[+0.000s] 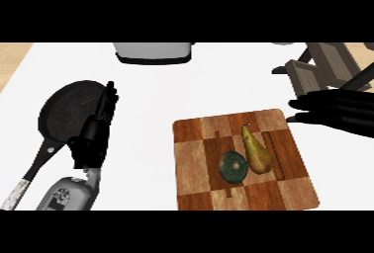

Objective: Pick the pear from the cutting board and place it in the tiered basket

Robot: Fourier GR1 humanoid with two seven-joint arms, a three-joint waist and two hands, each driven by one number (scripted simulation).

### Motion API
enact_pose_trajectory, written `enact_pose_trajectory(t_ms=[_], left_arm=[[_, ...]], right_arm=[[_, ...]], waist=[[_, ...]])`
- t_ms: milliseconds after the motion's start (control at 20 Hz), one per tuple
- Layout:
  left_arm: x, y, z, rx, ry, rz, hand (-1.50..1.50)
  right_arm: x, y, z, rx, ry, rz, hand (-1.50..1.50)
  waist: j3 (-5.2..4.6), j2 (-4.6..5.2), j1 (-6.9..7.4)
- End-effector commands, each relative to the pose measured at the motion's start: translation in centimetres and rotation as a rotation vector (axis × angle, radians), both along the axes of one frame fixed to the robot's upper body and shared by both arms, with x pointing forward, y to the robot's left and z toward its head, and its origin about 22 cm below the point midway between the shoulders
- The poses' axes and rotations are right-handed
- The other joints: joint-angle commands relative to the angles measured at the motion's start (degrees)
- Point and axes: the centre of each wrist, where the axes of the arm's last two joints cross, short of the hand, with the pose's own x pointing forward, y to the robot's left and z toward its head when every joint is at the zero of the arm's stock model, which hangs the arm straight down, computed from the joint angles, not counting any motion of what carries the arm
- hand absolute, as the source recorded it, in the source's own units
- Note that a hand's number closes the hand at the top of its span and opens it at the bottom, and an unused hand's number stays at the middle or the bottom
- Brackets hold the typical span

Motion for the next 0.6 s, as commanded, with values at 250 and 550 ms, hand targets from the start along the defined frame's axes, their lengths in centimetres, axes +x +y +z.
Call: enact_pose_trajectory(t_ms=[250, 550], left_arm=[[-1.3, 1.2, -0.1, 0.016, 0.000, -0.008, 0.00], [-1.5, 1.6, -0.8, 0.004, 0.020, -0.008, 0.00]], right_arm=[[-2.1, 4.5, -2.8, -0.127, -0.056, 0.001, -1.50], [-3.0, 4.6, -3.9, -0.260, -0.031, -0.013, -1.50]], waist=[[-0.08, -0.01, 0.18], [-0.08, -0.02, 0.01]])
